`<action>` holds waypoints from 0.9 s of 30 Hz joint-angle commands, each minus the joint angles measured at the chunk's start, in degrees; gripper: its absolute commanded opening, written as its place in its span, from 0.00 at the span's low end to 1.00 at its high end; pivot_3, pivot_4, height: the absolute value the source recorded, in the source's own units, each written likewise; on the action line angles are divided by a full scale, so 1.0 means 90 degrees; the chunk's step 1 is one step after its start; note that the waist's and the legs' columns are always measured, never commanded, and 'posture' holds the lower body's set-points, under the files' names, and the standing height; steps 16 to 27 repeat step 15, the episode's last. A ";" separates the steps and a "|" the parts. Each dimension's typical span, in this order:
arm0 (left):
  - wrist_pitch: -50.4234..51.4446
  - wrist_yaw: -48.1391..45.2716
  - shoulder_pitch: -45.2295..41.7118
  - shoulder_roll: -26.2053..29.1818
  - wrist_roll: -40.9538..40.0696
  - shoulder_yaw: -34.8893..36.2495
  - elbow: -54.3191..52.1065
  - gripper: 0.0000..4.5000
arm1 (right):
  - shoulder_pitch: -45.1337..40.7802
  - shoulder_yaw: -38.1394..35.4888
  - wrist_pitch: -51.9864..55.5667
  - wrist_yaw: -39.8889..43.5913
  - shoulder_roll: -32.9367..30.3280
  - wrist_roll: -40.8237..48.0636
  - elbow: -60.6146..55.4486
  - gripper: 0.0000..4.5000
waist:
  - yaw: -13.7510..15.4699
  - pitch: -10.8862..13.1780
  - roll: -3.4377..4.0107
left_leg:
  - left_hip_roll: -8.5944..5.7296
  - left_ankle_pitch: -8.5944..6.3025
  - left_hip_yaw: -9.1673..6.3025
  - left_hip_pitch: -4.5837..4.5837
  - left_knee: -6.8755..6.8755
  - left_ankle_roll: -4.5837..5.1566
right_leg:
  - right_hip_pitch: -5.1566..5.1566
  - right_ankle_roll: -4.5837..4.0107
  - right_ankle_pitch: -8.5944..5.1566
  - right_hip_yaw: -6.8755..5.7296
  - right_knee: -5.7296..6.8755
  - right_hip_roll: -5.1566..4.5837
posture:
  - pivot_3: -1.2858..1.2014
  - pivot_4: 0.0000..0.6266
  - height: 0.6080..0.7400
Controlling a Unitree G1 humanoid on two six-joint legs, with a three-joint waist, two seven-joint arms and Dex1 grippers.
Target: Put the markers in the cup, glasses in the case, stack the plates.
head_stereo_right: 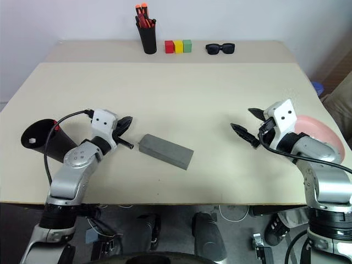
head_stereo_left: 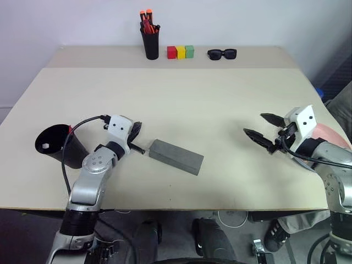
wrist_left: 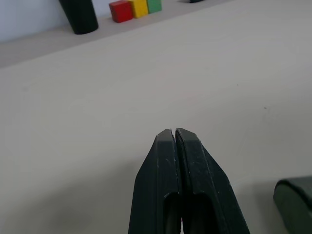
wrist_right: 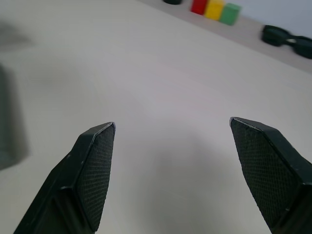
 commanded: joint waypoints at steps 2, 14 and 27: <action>0.0017 -0.0035 0.0205 0.0160 -0.0053 0.0273 -0.0464 0.00 | -0.0290 0.0204 -0.0123 0.0105 -0.0016 0.0092 0.0216 0.85 | -0.0007 0.0000 0.0000 | 0.0000 0.0000 0.0000 0.0002 0.0000 0.0000 | 0.0000 -0.0003 0.0000 -0.0001 0.0001 0.0003 | 0.52 0.24 1.00; 0.0227 0.0197 0.0326 0.0099 -0.0048 0.0433 -0.0745 0.00 | -0.0861 0.0773 -0.0770 0.0182 0.0065 -0.0181 0.1132 0.85 | -0.0006 0.0000 0.0000 | -0.0001 0.0000 0.0002 0.0001 -0.0002 0.0000 | -0.0002 -0.0002 0.0000 -0.0001 0.0000 0.0003 | 0.52 0.24 1.00; 0.0205 0.0236 0.0307 0.0092 -0.0041 0.0462 -0.0729 0.00 | -0.0927 0.0821 -0.0842 0.0190 0.0094 -0.0205 0.1241 0.85 | -0.0006 0.0000 0.0000 | -0.0001 0.0000 0.0003 0.0001 -0.0002 0.0000 | -0.0002 -0.0001 0.0001 -0.0001 0.0000 0.0003 | 0.52 0.24 1.00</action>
